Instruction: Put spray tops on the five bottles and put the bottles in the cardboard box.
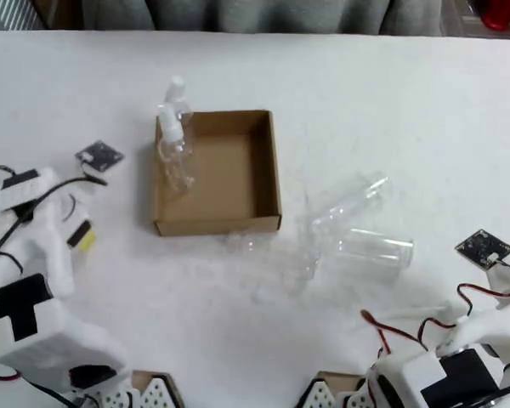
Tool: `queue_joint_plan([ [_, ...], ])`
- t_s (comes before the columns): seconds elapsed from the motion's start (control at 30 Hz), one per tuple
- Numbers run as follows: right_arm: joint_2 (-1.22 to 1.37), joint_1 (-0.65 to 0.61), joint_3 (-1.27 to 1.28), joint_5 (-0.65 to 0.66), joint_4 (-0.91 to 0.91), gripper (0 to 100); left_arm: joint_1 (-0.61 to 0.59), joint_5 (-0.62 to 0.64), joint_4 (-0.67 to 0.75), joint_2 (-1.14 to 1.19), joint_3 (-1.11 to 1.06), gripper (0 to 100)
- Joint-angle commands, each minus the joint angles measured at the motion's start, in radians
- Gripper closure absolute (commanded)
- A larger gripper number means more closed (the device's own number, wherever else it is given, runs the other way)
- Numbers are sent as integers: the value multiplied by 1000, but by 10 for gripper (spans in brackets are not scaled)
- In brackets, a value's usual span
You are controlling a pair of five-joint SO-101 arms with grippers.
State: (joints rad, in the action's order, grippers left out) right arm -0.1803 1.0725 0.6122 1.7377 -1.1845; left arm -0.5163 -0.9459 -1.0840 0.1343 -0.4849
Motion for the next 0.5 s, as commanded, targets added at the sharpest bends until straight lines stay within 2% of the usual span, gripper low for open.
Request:
queue_joint_plan([
  [0.0, -4, 13, -3, -11, 1, 983, 71, 5, 28, -22, 61, 955],
  [0.13, -4, 15, -3, -11, 1, 983, 76, 95, 52, 51, 140, 979],
  [0.47, -4, 28, 0, -11, 1, 983, 27, 91, -176, 145, 376, 980],
])
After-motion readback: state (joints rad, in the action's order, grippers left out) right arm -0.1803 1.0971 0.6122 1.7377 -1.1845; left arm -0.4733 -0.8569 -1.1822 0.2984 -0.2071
